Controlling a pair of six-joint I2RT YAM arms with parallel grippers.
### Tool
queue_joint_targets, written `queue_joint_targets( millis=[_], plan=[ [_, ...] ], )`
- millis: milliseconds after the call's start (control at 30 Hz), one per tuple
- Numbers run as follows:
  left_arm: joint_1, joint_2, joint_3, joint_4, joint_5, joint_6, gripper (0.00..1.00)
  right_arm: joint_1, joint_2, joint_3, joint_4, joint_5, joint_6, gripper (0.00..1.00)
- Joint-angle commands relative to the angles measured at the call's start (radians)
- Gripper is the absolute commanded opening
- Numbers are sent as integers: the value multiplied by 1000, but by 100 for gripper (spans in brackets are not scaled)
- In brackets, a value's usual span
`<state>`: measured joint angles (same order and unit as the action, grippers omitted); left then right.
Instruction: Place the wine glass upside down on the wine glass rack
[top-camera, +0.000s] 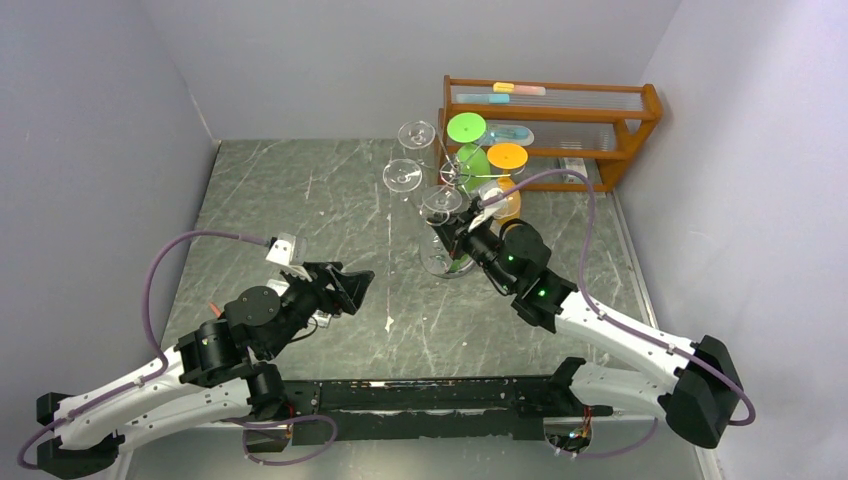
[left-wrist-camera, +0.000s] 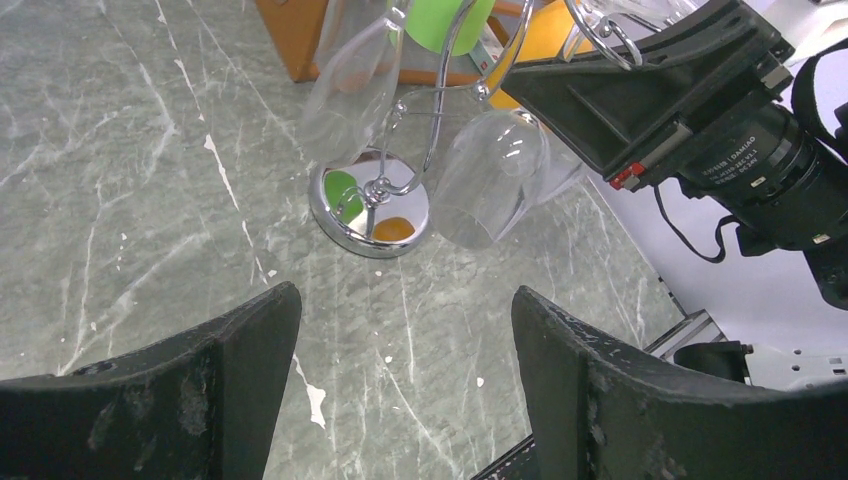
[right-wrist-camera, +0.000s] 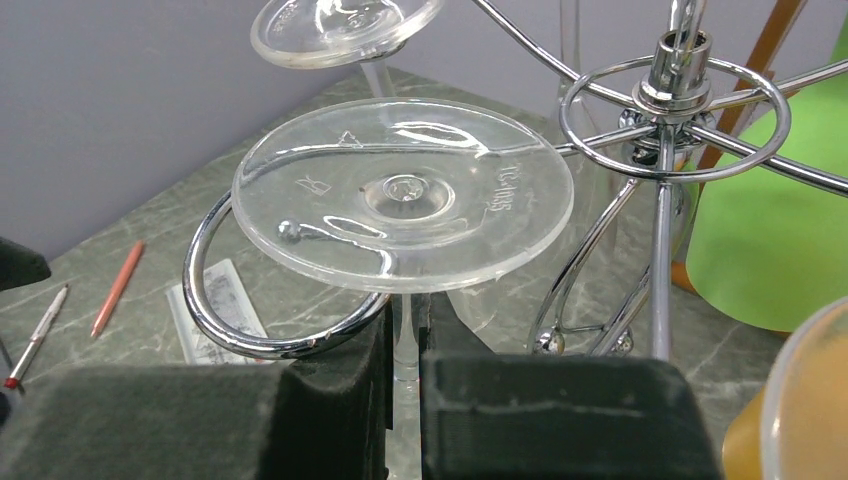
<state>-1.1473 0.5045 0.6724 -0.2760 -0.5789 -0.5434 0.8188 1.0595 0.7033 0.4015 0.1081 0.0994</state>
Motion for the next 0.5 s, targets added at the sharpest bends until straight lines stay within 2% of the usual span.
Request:
queue_joint_targets(
  millis=[0,233,467],
  plan=[
    [-2,3,11,-8,4,-10,81,3,-39,-22,142,-78,-17,0],
    [-2,14,11,43,19,-9,83,4,-24,-4,150,-45,-9,2],
    [-2,93,38,175,72,-70,84,6,-14,25,129,25,17,5]
  ],
)
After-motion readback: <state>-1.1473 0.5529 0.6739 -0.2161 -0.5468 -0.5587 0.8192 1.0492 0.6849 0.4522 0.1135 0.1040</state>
